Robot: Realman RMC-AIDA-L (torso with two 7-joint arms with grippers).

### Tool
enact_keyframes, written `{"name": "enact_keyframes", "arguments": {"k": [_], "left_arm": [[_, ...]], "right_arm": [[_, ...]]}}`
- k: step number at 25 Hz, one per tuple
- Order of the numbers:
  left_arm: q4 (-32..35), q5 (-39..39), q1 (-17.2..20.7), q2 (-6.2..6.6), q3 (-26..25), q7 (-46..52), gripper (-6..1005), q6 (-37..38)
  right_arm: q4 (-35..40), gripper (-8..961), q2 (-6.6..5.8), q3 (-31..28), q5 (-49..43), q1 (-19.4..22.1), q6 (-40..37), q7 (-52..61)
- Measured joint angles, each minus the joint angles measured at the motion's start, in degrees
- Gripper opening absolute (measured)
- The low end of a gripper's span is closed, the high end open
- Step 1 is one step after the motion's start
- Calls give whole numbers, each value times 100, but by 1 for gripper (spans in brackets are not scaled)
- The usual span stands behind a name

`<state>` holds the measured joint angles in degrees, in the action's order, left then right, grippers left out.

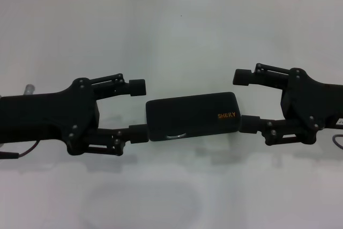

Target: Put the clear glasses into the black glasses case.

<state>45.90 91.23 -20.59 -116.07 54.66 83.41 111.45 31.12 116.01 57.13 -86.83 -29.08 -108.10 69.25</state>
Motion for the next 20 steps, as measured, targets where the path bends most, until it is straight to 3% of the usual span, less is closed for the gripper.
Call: {"name": "enact_keyframes", "arguments": {"k": [20], "left_arm": [[12,0,1,-41,-35,-126,898,-27]], "right_arm": [[-156,869,-9,-43,0,-37,57,-164]]}}
